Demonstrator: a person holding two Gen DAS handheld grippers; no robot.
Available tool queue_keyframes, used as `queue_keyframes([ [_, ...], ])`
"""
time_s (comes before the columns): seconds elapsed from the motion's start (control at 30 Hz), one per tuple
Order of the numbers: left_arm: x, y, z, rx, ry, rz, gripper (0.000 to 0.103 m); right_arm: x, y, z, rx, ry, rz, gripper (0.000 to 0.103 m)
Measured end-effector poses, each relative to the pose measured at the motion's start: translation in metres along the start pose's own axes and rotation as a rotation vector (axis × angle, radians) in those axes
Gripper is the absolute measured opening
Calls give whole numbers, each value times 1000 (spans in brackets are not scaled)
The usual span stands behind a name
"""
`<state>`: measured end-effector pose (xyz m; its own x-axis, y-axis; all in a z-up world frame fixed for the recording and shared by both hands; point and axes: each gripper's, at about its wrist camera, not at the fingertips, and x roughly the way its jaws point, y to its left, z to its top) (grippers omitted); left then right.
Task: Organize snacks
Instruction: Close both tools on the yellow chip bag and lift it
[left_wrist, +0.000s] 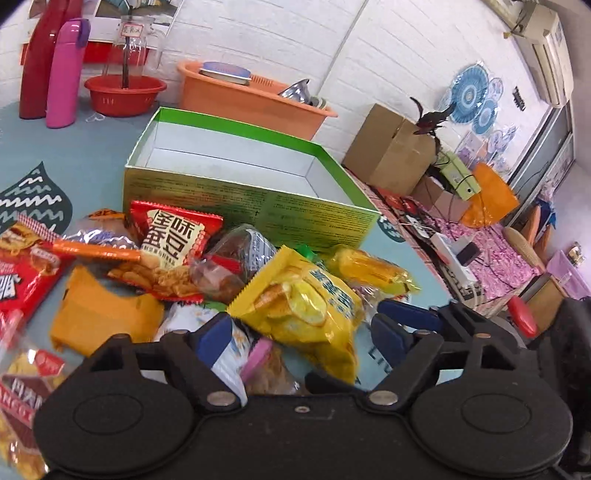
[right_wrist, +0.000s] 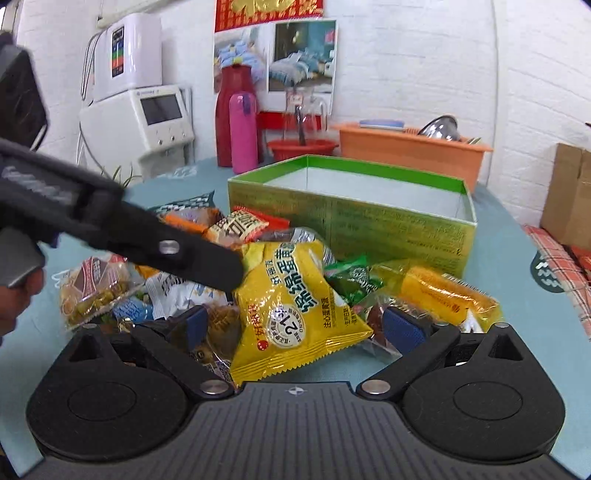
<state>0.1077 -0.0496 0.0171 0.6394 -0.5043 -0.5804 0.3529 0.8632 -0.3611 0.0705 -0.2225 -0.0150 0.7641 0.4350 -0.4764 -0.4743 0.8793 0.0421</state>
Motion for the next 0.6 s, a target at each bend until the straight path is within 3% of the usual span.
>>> queue_keyframes([
  [0.17, 28, 6, 8, -16, 85, -8, 88, 8, -1, 2, -26, -4, -9, 103],
  [0.23, 34, 3, 5, 1, 105, -25, 73, 14, 0, 0, -42, 4, -29, 103],
  [0.3, 37, 1, 1, -5, 130, -37, 72, 12, 2, 2, -67, 8, -48, 80],
  [0.47, 30, -7, 0, -9, 102, -99, 72, 5, 4, 3, -64, 35, -68, 63],
  [0.6, 16, -20, 7, 34, 38, -108, 71, -11, 8, 9, -86, 1, -88, 57],
])
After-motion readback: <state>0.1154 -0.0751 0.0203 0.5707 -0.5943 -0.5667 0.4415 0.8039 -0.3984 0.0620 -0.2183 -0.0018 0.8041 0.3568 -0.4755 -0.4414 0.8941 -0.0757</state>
